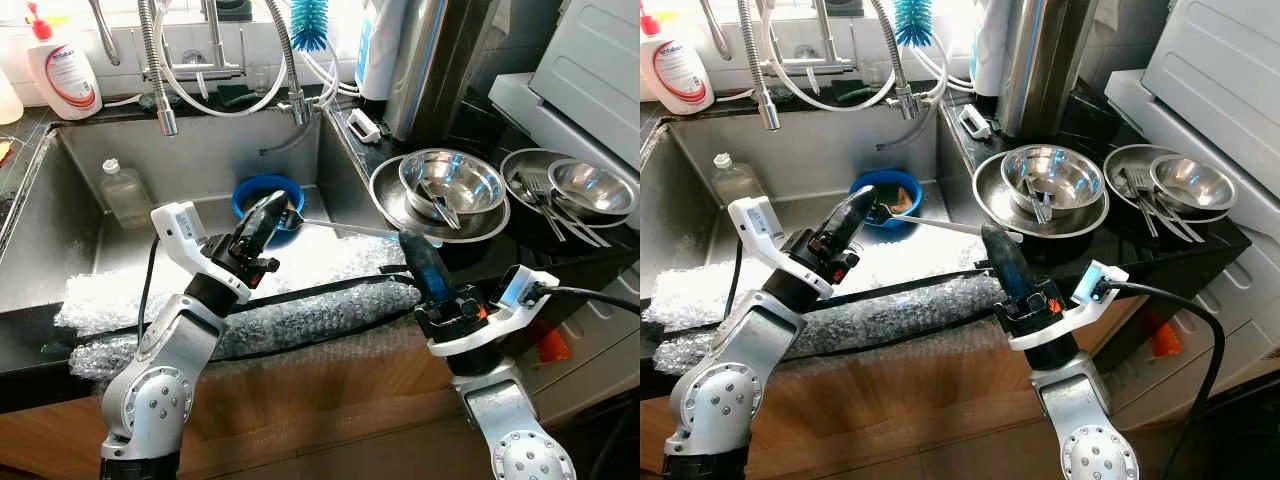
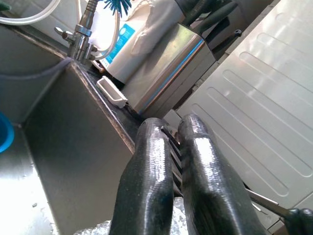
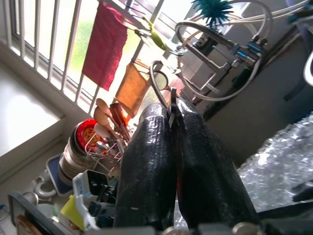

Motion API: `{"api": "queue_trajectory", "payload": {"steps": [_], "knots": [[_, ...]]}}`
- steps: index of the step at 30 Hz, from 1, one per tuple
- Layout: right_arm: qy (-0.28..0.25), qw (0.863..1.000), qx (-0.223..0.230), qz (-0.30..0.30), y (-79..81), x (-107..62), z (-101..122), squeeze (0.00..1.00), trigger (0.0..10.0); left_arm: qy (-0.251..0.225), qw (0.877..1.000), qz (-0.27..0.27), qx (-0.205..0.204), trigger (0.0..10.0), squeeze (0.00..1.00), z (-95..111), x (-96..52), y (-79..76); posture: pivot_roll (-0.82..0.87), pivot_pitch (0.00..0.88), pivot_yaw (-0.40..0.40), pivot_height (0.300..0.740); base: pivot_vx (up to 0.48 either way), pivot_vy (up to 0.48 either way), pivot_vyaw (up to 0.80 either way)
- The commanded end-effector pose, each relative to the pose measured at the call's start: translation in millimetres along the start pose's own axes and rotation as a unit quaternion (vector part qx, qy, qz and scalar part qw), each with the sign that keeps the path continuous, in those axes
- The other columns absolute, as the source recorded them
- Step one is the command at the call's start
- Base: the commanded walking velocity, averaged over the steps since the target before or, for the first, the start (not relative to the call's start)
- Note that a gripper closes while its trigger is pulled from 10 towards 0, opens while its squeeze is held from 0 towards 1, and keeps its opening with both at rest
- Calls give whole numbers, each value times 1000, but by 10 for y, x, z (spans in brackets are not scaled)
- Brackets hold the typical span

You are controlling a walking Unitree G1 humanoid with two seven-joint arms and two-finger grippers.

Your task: Kitchen organization

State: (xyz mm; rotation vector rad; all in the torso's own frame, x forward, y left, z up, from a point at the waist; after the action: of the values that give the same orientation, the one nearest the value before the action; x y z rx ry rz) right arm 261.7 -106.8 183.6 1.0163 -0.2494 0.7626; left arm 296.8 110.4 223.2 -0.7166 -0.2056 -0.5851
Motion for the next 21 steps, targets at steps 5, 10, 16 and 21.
{"api": "queue_trajectory", "payload": {"steps": [5, 10, 16, 21], "knots": [[13, 1000, -2, 4, 22, 51, -54, 0, 10000, 11, 1000, -23, -1, 0, 0, -44, 30, -118, 81, 79, -30, 740, 0, 0, 0], [13, 1000, -4, 1, 11, 57, -54, 94, 10000, 5, 1000, -25, -11, 0, 0, -26, 34, -122, 80, 78, -30, 740, 0, 0, 0], [12, 1000, -11, -2, -7, 67, -45, 1000, 10000, -17, 999, -23, -33, 0, 0, 49, 45, -110, 80, 79, -31, 740, 0, 0, 0], [13, 1000, -11, -6, -24, 71, -44, 1000, 10000, -31, 999, -20, -36, 0, 0, 100, 48, -102, 88, 81, -34, 740, 0, 0, 0]]}}
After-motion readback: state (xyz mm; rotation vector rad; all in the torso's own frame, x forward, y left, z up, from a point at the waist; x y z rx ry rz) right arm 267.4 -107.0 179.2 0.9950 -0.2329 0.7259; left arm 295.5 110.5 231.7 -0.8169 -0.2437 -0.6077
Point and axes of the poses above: a point about 5 cm out from each wrist's last joint towards the gripper, its own x axis pointing out of the wrist towards the gripper, its own z axis along the axis of the wrist's last joint, y = z × x, the point moved 3 cm from there along x, pointing out of the wrist towards the gripper, and after that the axes turned 2 degrees about -x, right-handed, at the moved point
